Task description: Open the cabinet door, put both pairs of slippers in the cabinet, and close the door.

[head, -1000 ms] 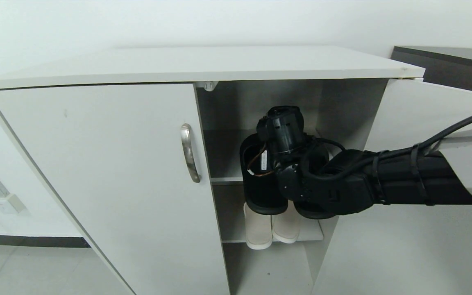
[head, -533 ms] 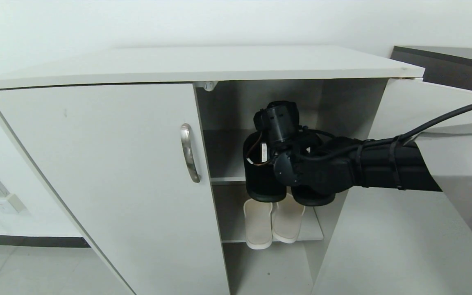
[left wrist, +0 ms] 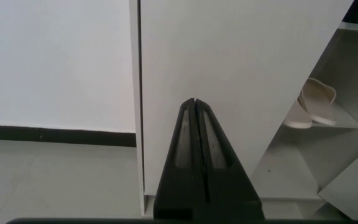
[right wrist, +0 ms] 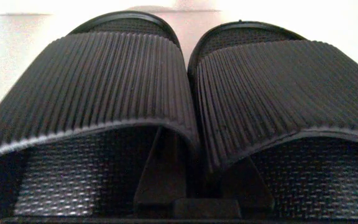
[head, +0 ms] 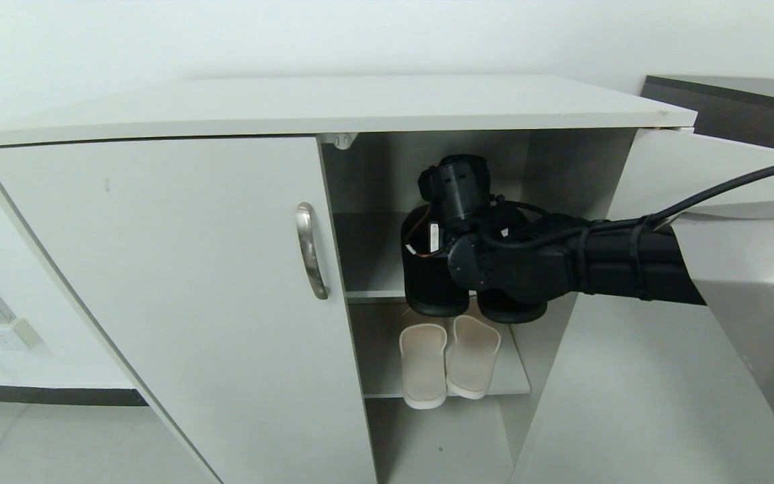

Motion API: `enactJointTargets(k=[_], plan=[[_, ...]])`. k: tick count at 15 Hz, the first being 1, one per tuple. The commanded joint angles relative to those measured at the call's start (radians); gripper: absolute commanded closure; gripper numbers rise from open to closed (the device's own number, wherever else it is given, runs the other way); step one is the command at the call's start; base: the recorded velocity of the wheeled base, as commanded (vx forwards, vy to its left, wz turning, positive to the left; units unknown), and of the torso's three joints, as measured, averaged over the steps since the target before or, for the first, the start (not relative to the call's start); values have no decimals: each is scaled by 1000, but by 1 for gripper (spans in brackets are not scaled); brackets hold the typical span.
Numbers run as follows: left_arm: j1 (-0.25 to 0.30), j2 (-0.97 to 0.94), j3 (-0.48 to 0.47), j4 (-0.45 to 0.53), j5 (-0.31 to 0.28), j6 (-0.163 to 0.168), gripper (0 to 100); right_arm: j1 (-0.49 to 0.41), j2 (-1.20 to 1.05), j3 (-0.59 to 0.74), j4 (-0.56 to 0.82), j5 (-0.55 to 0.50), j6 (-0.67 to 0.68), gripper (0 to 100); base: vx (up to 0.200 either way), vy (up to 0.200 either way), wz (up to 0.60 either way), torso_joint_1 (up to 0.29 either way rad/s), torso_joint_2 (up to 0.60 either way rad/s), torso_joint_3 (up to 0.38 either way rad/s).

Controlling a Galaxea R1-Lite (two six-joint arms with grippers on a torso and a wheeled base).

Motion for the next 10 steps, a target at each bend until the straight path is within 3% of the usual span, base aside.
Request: enactJointTargets(k=[1, 10], plan=[[0, 1, 0, 0, 1, -1, 100, 0, 3, -5, -1, 0, -4, 100, 0, 0, 0, 0, 0, 0], [0, 1, 2, 0, 1, 1, 100, 0, 10, -19, -4, 31, -27, 100, 0, 0, 0, 0, 0, 0]])
